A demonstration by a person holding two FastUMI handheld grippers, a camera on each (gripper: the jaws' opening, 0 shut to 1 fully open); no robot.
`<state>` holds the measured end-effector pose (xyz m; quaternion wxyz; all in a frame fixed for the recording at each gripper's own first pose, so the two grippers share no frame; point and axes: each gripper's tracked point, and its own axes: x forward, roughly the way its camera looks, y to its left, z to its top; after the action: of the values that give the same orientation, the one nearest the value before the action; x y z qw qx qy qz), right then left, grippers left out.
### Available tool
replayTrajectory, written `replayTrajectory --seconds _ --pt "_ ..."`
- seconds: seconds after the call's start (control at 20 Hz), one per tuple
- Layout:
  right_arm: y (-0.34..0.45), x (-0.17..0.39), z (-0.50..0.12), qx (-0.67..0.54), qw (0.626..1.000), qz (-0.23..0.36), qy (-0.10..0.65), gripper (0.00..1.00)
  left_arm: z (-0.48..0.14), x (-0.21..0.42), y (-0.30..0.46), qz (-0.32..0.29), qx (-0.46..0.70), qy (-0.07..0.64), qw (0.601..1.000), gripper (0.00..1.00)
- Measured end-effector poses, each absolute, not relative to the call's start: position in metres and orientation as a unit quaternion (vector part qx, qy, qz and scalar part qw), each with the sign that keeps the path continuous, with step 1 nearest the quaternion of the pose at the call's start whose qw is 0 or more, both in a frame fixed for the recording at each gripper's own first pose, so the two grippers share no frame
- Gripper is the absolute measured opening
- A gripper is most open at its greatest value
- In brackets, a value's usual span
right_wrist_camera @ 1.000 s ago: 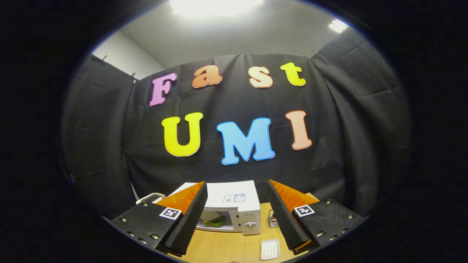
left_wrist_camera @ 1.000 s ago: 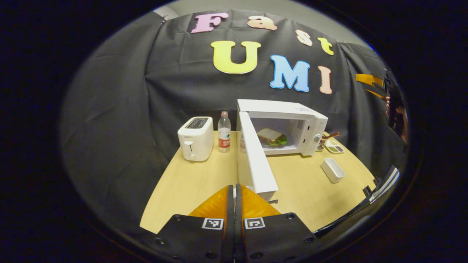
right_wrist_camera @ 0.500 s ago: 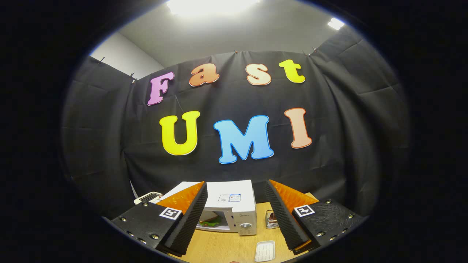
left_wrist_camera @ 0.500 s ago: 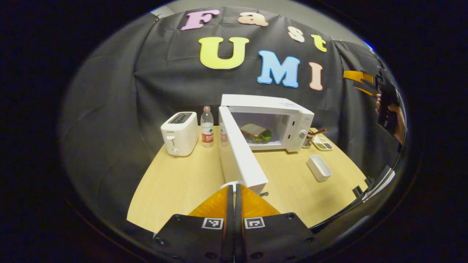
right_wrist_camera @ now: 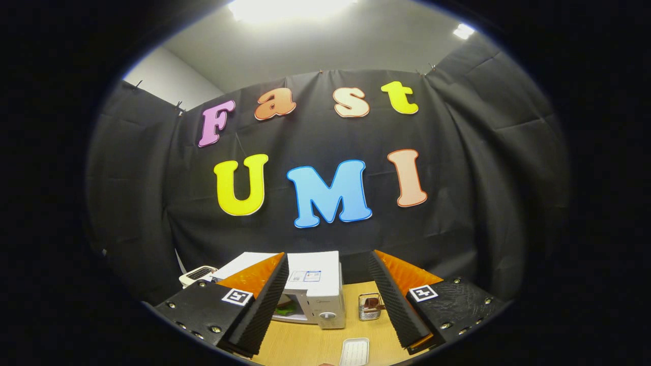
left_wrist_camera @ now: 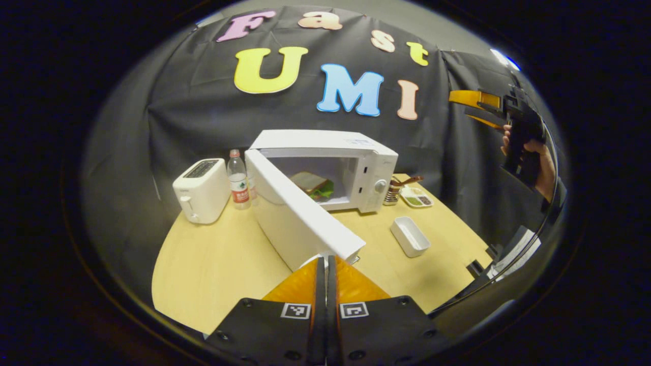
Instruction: Open the microwave oven with the left hand, put the food in, and close the microwave oven.
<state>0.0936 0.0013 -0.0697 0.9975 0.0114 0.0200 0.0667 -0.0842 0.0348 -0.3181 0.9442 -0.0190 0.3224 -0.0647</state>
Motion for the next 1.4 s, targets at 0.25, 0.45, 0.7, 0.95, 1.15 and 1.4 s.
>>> replayTrajectory --seconds 0.25,0.45,0.7,0.95,1.15,1.4 --pt "-0.025 0.097 -0.072 0.009 0.998 0.054 0.020 0.96 -0.326 -0.045 -0.006 -0.108 -0.024 0.322 0.940 0.07" --pt "-0.047 0.104 -0.068 0.013 0.999 0.038 0.017 0.96 -0.332 -0.012 -0.038 -0.146 -0.011 0.317 0.937 0.07" --pt "-0.076 0.104 -0.068 0.010 1.000 0.012 0.015 0.96 -0.338 0.023 -0.064 -0.172 -0.009 0.314 0.934 0.07" --pt "-0.098 0.104 -0.071 0.014 1.000 -0.010 0.020 0.96 -0.341 0.054 -0.074 -0.179 -0.003 0.313 0.933 0.07" --pt "-0.109 0.105 -0.070 0.012 1.000 -0.021 0.019 0.96 -0.343 0.077 -0.084 -0.189 0.001 0.308 0.932 0.07" --pt "-0.126 0.107 -0.074 0.011 0.999 -0.036 0.022 0.96 -0.347 0.103 -0.102 -0.201 0.016 0.301 0.932 0.07"
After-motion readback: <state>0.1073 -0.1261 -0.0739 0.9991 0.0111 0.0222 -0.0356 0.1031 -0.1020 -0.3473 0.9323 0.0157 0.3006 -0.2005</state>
